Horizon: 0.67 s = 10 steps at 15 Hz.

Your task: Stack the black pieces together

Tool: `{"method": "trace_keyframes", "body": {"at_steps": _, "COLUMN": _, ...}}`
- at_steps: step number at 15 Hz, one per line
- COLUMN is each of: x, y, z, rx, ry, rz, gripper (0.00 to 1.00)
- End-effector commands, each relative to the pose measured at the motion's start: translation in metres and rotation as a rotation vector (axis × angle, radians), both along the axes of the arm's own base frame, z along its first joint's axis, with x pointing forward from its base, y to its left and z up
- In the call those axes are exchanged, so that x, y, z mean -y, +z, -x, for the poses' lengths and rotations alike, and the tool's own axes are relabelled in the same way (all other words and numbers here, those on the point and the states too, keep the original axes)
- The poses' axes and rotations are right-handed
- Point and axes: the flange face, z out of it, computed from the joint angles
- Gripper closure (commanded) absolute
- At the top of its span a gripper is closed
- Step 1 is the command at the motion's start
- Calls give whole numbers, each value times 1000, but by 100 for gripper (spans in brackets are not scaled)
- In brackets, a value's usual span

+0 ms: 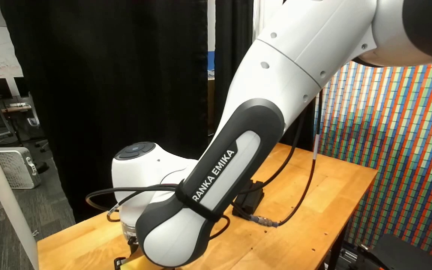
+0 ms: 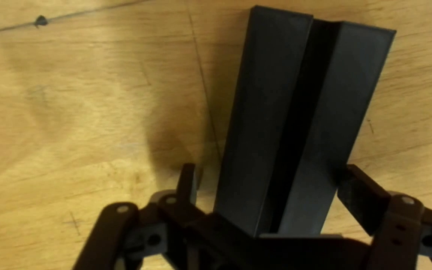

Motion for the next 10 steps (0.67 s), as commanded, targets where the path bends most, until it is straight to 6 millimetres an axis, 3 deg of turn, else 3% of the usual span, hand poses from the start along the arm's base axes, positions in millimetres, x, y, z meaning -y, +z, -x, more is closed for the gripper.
{"method": "trace_keyframes", "body": {"at_steps": 1, "x": -3, "y": 1, "z": -6, "rx": 16, "ry": -1, "rz": 0, "gripper": 34}}
{"method": "trace_keyframes", "body": {"at_steps": 4, "x": -3, "y": 7, "z": -8, "rx": 19, "ry": -6, "rz": -3, "gripper": 51}}
{"method": "trace_keyframes", "body": {"at_steps": 7, "x": 3, "y": 16, "z": -11, "rx": 15, "ry": -21, "rz": 1, "gripper": 52}}
{"method": "trace_keyframes", "body": {"at_steps": 10, "x": 21, "y": 25, "z": -29, "rx": 12, "ry": -76, "rz": 7, "gripper": 52}}
